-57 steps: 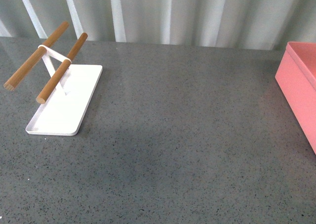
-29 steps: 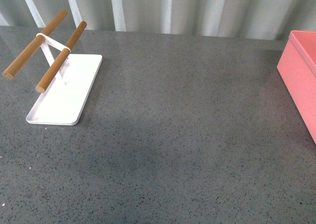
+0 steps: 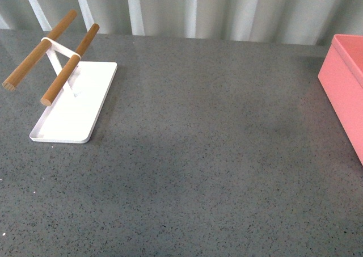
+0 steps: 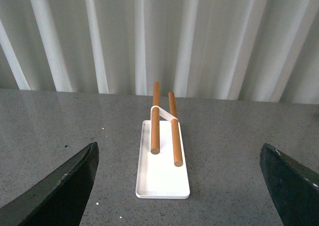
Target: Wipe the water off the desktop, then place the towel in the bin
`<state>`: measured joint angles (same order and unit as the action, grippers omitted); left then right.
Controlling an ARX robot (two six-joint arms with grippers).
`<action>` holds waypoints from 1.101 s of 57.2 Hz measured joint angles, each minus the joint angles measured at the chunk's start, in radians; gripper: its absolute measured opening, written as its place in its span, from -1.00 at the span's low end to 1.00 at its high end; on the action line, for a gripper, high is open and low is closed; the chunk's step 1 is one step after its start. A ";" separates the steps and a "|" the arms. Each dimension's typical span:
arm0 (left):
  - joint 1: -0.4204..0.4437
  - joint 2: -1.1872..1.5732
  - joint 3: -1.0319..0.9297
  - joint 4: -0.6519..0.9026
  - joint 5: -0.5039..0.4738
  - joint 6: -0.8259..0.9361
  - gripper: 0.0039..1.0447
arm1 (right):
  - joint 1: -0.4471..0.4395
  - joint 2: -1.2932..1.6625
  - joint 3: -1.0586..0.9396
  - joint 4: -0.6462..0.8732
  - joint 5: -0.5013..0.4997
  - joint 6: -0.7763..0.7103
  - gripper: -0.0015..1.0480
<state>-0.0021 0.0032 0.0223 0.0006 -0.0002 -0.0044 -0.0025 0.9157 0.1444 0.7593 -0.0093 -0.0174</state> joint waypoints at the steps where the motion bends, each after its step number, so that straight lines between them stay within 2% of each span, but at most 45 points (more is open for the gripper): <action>1: 0.000 0.000 0.000 0.000 0.000 0.000 0.88 | 0.000 -0.018 -0.009 -0.008 0.002 0.000 -0.93; 20: 0.000 0.000 0.000 0.000 0.000 0.000 0.88 | 0.001 -0.230 -0.087 -0.140 0.005 0.000 -0.93; 26: 0.000 0.000 0.000 0.000 0.000 0.000 0.88 | 0.001 -0.251 -0.117 -0.113 0.005 0.000 -0.93; 63: 0.000 0.000 0.000 0.000 0.000 0.000 0.88 | 0.001 -0.616 -0.120 -0.456 0.005 0.005 -0.93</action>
<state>-0.0021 0.0032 0.0223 0.0006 -0.0002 -0.0044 -0.0017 0.3000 0.0242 0.3035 -0.0040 -0.0124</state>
